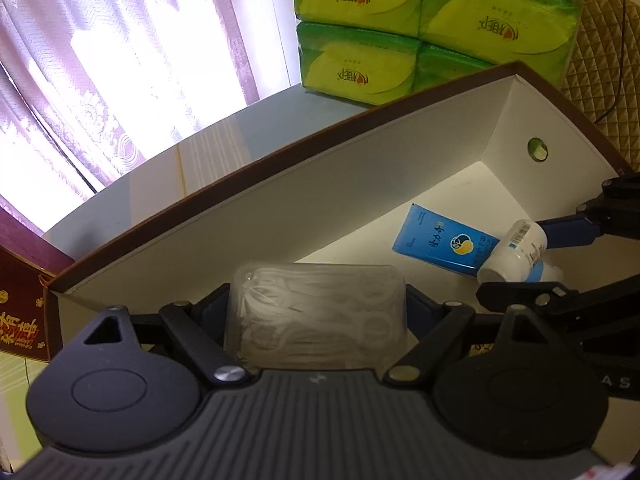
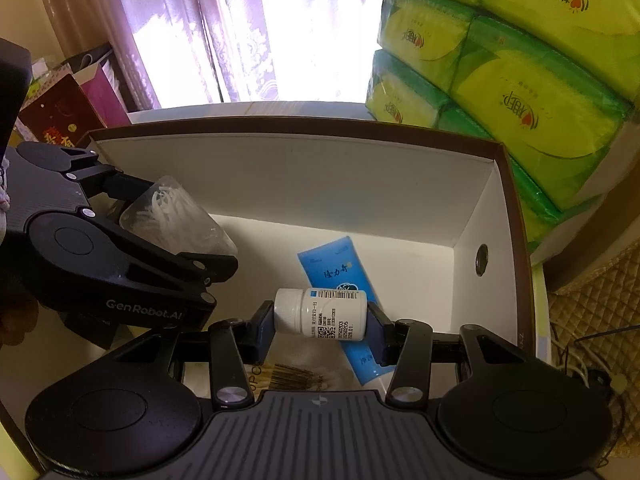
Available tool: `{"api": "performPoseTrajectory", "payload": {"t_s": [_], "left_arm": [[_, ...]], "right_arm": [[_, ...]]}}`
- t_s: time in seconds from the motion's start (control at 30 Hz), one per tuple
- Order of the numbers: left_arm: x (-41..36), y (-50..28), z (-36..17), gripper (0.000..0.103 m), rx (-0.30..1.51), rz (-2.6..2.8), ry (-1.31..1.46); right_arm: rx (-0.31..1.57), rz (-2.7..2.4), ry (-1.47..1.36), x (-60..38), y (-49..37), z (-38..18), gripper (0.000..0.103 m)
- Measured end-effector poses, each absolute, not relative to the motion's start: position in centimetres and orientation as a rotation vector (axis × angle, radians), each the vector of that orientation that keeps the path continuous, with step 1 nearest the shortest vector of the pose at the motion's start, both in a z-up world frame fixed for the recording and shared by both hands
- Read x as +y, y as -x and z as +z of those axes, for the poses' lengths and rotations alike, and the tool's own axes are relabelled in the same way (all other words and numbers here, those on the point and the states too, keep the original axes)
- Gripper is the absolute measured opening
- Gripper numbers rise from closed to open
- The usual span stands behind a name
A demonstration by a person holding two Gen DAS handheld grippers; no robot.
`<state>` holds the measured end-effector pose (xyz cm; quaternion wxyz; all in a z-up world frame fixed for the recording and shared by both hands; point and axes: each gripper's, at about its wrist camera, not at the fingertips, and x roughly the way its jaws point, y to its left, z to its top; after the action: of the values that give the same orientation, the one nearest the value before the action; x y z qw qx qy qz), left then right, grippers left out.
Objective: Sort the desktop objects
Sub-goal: 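Lower the floss case and pill bottle into the box and open both tools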
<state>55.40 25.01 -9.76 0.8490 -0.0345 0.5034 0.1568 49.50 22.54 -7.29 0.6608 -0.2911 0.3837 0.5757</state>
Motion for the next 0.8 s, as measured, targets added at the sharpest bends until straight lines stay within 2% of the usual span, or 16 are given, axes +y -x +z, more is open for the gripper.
{"api": "performPoseTrajectory", "payload": {"t_s": [0.2, 0.33, 0.67, 0.7, 0.8], "left_arm": [[24.9, -55.2, -9.4, 0.087, 1.054, 0.336, 0.067], [25.2, -55.1, -9.2, 0.094, 1.053, 0.347, 0.071], [25.5, -54.3, -8.8, 0.095, 1.049, 0.362, 0.047], [25.6, -54.2, -8.8, 0.095, 1.049, 0.366, 0.046], [26.0, -53.9, -8.6, 0.095, 1.055, 0.373, 0.055]], "right_arm": [[0.869, 1.304, 0.655, 22.5, -49.5, -7.3, 0.044], [0.871, 1.304, 0.652, 22.7, -49.5, -7.2, 0.044], [0.856, 1.348, 0.643, 23.0, -49.0, -7.4, 0.044], [0.847, 1.356, 0.638, 23.0, -48.9, -7.3, 0.045], [0.805, 1.358, 0.634, 22.8, -48.7, -7.0, 0.067]]}}
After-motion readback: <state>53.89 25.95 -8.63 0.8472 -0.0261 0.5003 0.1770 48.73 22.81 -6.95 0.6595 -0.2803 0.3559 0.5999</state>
